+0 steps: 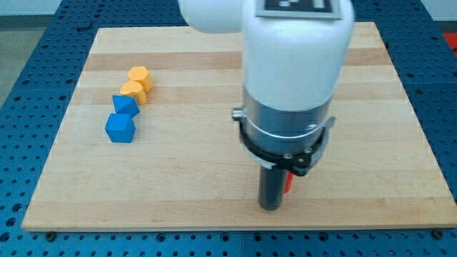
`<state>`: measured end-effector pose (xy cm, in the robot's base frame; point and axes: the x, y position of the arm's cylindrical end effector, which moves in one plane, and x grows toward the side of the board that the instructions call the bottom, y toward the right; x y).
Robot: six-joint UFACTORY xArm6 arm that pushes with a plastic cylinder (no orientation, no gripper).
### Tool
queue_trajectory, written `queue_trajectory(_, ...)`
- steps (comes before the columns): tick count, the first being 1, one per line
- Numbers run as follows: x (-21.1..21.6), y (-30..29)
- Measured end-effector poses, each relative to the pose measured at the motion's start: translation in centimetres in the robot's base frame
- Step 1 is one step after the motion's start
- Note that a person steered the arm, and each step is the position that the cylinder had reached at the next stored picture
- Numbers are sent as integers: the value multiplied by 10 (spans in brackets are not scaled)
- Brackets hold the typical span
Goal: Slide the red circle slightly right
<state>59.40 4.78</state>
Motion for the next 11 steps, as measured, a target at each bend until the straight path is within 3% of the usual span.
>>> queue_trajectory(3, 14, 28)
queue_trajectory(6, -5, -69)
queue_trajectory(11, -19, -1)
